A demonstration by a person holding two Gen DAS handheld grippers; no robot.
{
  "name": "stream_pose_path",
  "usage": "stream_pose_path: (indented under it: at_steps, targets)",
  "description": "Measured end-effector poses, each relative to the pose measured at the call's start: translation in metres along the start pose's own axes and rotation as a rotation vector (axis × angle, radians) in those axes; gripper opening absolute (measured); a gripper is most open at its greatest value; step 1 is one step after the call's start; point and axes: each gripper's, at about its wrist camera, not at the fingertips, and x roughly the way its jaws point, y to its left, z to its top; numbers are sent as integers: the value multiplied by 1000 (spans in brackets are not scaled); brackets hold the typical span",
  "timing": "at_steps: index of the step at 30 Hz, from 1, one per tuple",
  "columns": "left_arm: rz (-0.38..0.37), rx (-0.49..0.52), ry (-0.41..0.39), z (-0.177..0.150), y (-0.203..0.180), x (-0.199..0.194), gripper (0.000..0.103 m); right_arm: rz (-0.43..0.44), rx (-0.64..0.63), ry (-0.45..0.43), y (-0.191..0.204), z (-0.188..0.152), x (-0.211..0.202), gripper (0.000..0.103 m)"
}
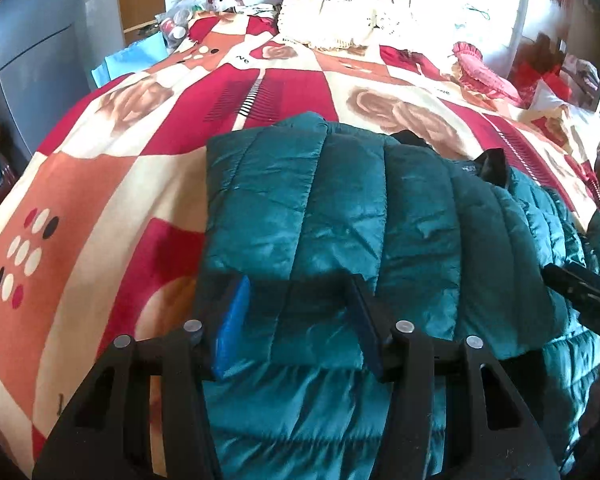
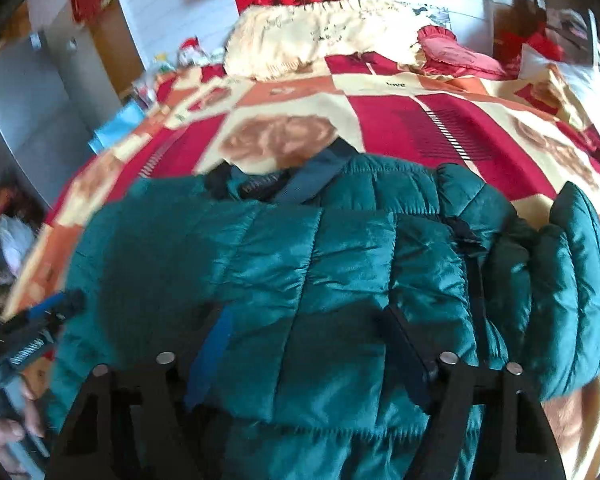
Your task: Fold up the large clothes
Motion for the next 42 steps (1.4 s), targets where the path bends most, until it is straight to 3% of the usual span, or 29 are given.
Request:
stream_pose_path:
  at_steps: [2,6,10,17,24,38,42]
  targets:
    - [10,9,0,1,-3,6,63,-39,-5,14,-4,2,14,73]
    - [14,16,0,1,-5,11,63,-105,7,19,-19,6,35,73]
    - [8,8,-2,0,-4,12,64,-101,20,18,-21,6,23,73]
    - [8,2,-14,-2,-4,12,64,-47,31,-68,-15,-7,-31,73]
    - [13,3,-12,-5,-4,9,65,-120,-33,32,-8,-27,6,74]
    - [-21,-25,-19,-15,-1,-27,65,-87,22,9,-6,-31,-34,74]
    - [-35,-15,-23,-21,-5,-39,65,-105,3,50,0,-39,-27,81]
